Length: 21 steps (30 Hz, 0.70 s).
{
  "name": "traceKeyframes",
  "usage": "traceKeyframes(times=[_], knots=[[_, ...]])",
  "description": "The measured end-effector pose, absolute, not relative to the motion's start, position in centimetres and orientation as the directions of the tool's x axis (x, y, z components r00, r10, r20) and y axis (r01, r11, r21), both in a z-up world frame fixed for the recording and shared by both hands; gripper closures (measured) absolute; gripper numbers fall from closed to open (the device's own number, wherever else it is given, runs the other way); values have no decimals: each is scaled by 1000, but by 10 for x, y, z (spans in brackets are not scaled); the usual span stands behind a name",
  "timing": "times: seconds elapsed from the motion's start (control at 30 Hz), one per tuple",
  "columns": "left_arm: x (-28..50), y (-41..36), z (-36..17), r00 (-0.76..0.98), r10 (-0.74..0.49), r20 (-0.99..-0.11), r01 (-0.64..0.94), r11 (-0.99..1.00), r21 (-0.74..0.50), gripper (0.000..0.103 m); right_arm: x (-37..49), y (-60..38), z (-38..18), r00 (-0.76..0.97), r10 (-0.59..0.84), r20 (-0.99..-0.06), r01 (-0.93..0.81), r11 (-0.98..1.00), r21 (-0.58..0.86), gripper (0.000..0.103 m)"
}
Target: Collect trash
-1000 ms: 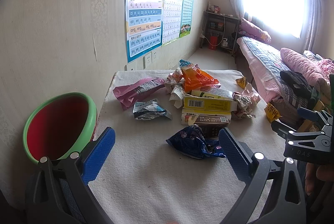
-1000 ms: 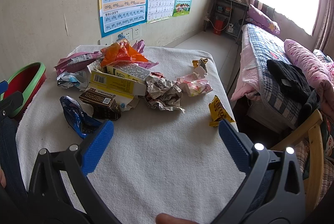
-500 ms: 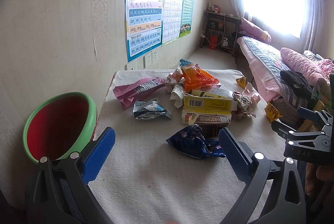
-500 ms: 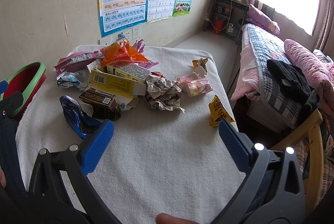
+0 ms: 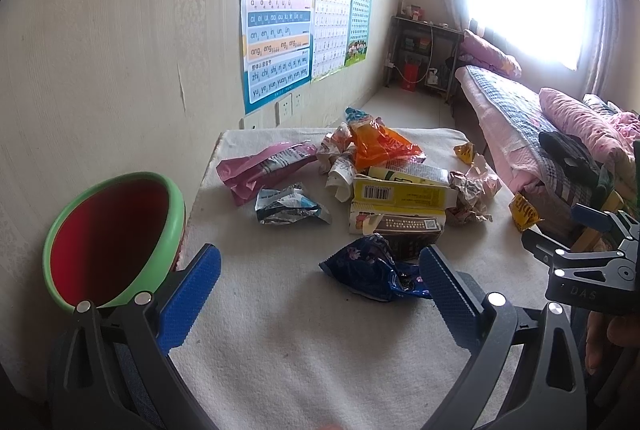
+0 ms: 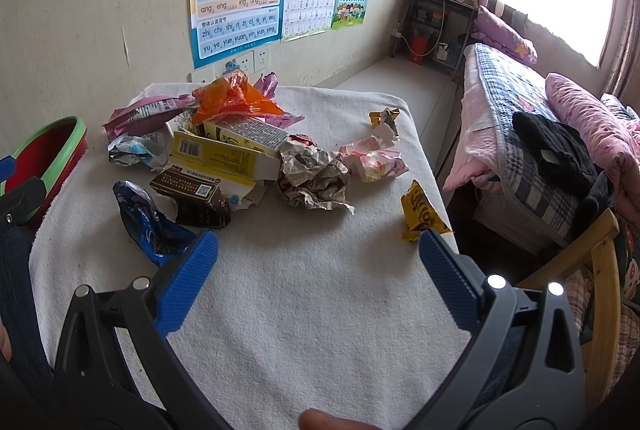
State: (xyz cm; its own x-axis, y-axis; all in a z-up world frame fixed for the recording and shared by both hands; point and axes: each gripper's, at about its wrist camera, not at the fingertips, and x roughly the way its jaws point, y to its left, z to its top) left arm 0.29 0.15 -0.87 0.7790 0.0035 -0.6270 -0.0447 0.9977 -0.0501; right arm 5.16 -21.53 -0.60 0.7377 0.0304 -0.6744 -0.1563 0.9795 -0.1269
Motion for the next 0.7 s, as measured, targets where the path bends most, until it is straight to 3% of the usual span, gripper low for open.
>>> traceKeyframes(times=[0.47, 0.7], knots=[[13, 0, -18, 723, -48, -689, -13, 996, -84, 8, 62, -221, -7, 719, 57, -693, -163, 983, -87, 4], [38, 3, -33, 623, -146, -769, -26, 978, -206, 8, 78, -225, -11, 686, 73, -724, -199, 976, -89, 4]])
